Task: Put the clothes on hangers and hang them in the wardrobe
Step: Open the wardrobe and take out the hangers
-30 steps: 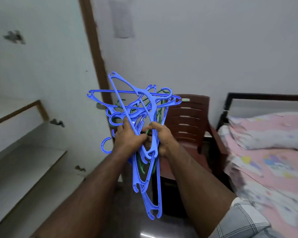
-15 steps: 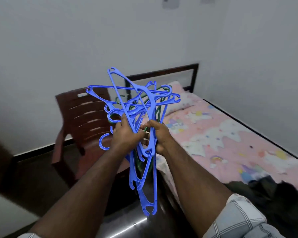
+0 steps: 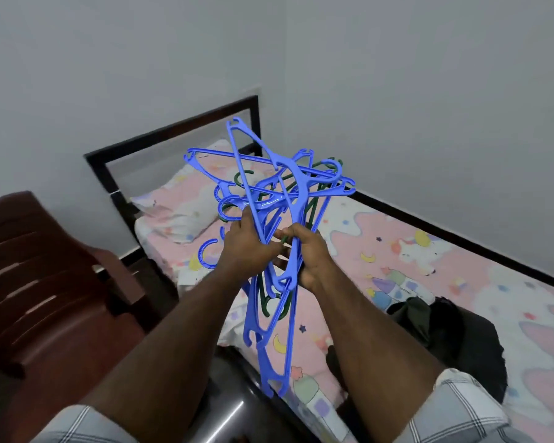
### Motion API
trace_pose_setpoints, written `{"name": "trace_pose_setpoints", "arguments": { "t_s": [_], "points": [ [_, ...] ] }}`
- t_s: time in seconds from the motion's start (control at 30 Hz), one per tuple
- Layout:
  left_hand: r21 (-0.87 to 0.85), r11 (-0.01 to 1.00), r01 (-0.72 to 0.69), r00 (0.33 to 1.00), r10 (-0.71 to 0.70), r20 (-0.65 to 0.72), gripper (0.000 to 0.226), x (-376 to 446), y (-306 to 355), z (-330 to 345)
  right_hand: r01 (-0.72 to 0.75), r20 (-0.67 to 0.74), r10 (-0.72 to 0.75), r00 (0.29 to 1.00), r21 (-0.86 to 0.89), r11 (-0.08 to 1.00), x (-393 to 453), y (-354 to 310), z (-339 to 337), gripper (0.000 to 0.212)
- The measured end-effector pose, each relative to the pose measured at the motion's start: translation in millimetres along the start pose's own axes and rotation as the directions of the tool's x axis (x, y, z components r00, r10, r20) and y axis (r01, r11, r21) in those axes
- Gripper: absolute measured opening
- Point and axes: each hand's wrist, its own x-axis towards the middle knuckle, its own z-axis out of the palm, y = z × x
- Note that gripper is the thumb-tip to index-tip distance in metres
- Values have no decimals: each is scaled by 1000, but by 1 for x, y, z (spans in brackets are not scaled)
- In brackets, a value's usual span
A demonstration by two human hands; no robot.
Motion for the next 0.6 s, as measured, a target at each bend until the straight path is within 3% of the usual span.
{"name": "trace_pose_setpoints", "arguments": {
  "t_s": [0.27,0.37,0.47,0.6],
  "points": [
    [17,999,-47,973,42,225,111,122,-37,50,20,-222,7,975,120,993,118,10,-21,8],
    [46,997,-65,951,47,306,111,159,-59,75,9,-290,42,956,173,985,160,27,-35,17],
    [54,996,-65,926,40,375,110,190,-84,104,12,-347,72,935,234,972,199,47,-54,7],
    [65,995,-71,913,39,407,110,227,-125,149,23,-405,103,908,295,955,253,77,-79,48]
  ]
}}
